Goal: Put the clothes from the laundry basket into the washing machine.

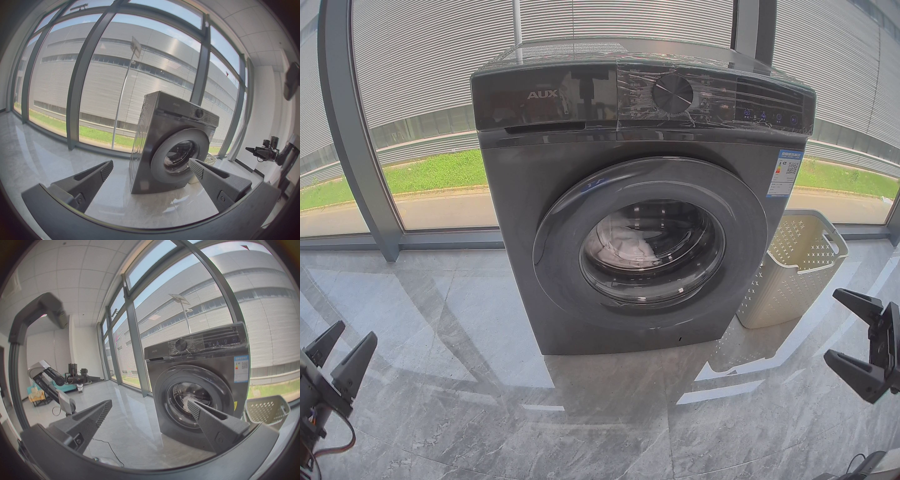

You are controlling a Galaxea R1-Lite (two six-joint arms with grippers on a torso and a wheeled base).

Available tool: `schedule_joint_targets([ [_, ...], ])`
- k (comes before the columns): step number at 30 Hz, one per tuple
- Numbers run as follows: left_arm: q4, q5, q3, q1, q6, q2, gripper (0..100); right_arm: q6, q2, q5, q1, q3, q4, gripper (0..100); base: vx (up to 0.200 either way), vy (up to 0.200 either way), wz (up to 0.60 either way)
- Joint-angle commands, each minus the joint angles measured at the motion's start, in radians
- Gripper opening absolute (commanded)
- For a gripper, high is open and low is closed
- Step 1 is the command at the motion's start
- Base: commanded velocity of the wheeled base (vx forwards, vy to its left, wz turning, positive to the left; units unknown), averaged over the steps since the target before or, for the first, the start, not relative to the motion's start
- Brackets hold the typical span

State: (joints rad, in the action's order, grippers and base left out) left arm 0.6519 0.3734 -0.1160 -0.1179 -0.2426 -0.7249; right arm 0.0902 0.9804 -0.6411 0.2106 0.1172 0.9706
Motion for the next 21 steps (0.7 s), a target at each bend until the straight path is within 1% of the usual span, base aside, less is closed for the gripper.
schedule_joint_targets([
  [1, -0.029, 0.067, 0.116, -0.036, 0.026, 0.298, 100, -0.104, -0.210, -0.065, -0.103, -0.117, -0.013, 100, 0.000, 0.000, 0.00],
  [2, -0.041, 0.078, 0.116, -0.034, 0.028, 0.312, 100, -0.106, -0.220, -0.066, -0.117, -0.117, -0.015, 100, 0.000, 0.000, 0.00],
  [4, -0.090, 0.147, 0.116, -0.020, 0.020, 0.369, 100, -0.110, -0.240, -0.083, -0.157, -0.117, -0.017, 100, 0.000, 0.000, 0.00],
  [6, -0.126, 0.206, 0.110, 0.000, 0.019, 0.384, 100, -0.129, -0.253, -0.124, -0.163, -0.117, -0.017, 100, 0.000, 0.000, 0.00],
  [7, -0.130, 0.220, 0.105, 0.006, 0.017, 0.384, 100, -0.135, -0.256, -0.135, -0.163, -0.117, -0.017, 100, 0.000, 0.000, 0.00],
  [8, -0.143, 0.252, 0.088, 0.029, 0.017, 0.377, 100, -0.149, -0.266, -0.161, -0.168, -0.117, -0.017, 100, 0.000, 0.000, 0.00],
  [9, -0.153, 0.275, 0.073, 0.052, 0.016, 0.357, 100, -0.155, -0.267, -0.177, -0.171, -0.117, -0.017, 100, 0.000, 0.000, 0.00],
  [11, -0.163, 0.291, 0.078, 0.078, 0.023, 0.354, 100, -0.156, -0.273, -0.181, -0.180, -0.117, -0.020, 100, 0.000, 0.000, 0.00],
  [13, -0.166, 0.289, 0.113, 0.087, 0.025, 0.383, 100, -0.156, -0.302, -0.181, -0.188, -0.117, -0.049, 100, 0.000, 0.000, 0.00],
  [14, -0.186, 0.285, 0.116, 0.087, 0.019, 0.418, 100, -0.156, -0.324, -0.181, -0.195, -0.117, -0.082, 100, 0.000, 0.000, 0.00],
  [16, -0.270, 0.280, 0.114, 0.087, 0.016, 0.506, 100, -0.156, -0.398, -0.177, -0.221, -0.117, -0.198, 100, 0.000, 0.000, 0.00],
  [18, -0.382, 0.269, 0.114, 0.076, 0.025, 0.610, 100, -0.156, -0.509, -0.175, -0.260, -0.117, -0.388, 100, 0.000, 0.000, 0.00],
  [19, -0.440, 0.257, 0.114, 0.069, 0.032, 0.648, 100, -0.156, -0.572, -0.172, -0.277, -0.117, -0.489, 100, 0.000, 0.000, 0.00],
  [20, -0.474, 0.220, 0.114, 0.067, 0.058, 0.650, 100, -0.156, -0.651, -0.170, -0.297, -0.117, -0.590, 100, 0.000, 0.000, 0.00],
  [21, -0.485, 0.165, 0.114, 0.067, 0.091, 0.645, 100, -0.156, -0.720, -0.169, -0.316, -0.117, -0.670, 100, 0.000, 0.000, 0.00],
])
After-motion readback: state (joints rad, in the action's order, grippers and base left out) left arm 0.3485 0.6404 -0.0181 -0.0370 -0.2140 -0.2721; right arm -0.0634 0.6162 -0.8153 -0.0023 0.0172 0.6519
